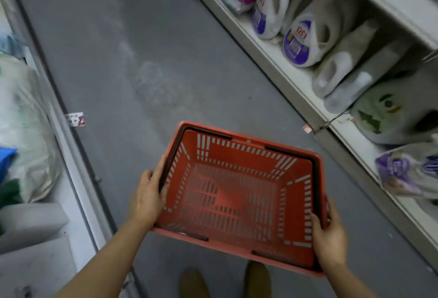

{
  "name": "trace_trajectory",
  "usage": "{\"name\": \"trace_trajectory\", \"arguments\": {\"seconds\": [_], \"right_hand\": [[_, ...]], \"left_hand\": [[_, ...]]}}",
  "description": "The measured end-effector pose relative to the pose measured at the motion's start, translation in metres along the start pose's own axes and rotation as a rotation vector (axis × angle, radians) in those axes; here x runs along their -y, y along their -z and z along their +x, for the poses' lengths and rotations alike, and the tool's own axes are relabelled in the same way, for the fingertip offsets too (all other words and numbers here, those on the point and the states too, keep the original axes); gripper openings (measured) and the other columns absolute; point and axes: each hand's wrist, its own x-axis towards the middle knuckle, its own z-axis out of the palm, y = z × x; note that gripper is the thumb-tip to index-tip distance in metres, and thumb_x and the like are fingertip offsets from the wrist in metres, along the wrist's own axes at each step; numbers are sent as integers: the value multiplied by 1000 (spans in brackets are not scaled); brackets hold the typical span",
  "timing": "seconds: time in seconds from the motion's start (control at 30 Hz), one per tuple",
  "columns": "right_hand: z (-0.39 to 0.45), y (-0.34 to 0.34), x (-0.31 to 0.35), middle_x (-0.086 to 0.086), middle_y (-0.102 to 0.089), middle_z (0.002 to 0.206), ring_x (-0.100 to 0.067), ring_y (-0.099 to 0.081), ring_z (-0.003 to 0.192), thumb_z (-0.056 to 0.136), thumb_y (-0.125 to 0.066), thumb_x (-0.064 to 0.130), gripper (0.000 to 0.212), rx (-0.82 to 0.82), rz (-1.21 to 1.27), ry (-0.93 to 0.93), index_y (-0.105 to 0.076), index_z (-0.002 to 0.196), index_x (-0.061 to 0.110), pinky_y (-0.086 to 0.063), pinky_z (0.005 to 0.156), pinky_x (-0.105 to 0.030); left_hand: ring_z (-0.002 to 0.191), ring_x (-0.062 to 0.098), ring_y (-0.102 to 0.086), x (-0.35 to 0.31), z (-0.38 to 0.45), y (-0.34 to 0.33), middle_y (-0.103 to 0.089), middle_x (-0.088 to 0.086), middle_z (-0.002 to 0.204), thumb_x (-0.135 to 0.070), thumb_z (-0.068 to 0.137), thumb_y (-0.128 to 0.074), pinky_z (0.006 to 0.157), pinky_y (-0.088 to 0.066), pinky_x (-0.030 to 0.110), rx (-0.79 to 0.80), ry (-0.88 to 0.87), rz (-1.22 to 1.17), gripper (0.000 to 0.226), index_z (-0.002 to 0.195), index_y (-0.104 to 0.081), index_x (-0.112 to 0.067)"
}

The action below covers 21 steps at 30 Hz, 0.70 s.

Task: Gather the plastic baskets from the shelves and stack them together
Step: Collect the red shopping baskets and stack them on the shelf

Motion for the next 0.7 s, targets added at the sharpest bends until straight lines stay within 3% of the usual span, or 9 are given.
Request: {"name": "trace_trajectory", "arguments": {"seconds": [0.13, 0.2, 0.27, 0.33, 0.4, 0.43, 0.5, 0.7], "right_hand": [[-12, 84, 37, -13, -67, 120, -32, -62, 111, 82, -64, 36, 51, -71, 82, 51, -49, 130, 43, -46, 89, -41], [-13, 124, 54, -12, -68, 115, -31, -64, 107, 83, -72, 26, 57, -111, 129, 26, -43, 111, 67, -46, 91, -41], [-14, 165, 70, -10, -69, 112, -29, -65, 102, 81, -73, 26, 65, -149, 152, -1, -38, 95, 79, -48, 94, -42], [-20, 209, 89, -9, -68, 116, -29, -64, 103, 83, -72, 22, 58, -190, 193, 35, -47, 111, 66, -46, 94, -40], [-31, 253, 103, -10, -66, 121, -28, -63, 102, 86, -70, 17, 53, -251, 201, 70, -52, 133, 36, -45, 90, -37], [-38, 273, 109, -10, -67, 119, -26, -63, 97, 87, -68, 16, 54, -278, 196, 83, -51, 136, 28, -45, 84, -35], [-54, 311, 119, -10, -68, 115, -23, -62, 91, 87, -68, 16, 53, -341, 191, 124, -51, 137, 24, -45, 77, -32], [-105, 402, 134, 2, -65, 122, -13, -60, 106, 84, -70, 11, 53, -544, 368, 144, -54, 134, 22, -47, 92, -32]], "left_hand": [[81, 32, -60, -76, -18, 42, -47, 4, 98, -9, 91, -63, 69, -46, 36, -61, -59, -41, 80, 157, -23, -27], [79, 35, -62, -112, -26, 63, -50, 6, 97, -8, 89, -66, 67, -46, 37, -90, -83, -45, 82, 156, -22, -24], [78, 37, -62, -149, -32, 83, -52, 9, 95, -7, 87, -69, 66, -45, 36, -117, -101, -74, 83, 155, -23, -20], [74, 31, -59, -189, -40, 104, -51, 8, 91, -6, 85, -71, 66, -40, 32, -142, -161, -111, 85, 155, -24, -18], [72, 28, -57, -225, -45, 125, -49, 7, 90, -6, 85, -72, 66, -40, 32, -153, -225, -122, 86, 155, -26, -23], [74, 31, -59, -242, -47, 136, -48, 6, 91, -7, 84, -72, 66, -43, 34, -154, -254, -119, 85, 155, -28, -27], [80, 38, -62, -278, -50, 158, -50, 7, 94, -11, 84, -73, 69, -50, 41, -159, -340, -107, 84, 154, -32, -35], [87, 43, -61, -385, -72, 231, -51, 10, 92, -13, 83, -74, 75, -51, 47, -198, -568, -82, 85, 153, -33, -35]]}}
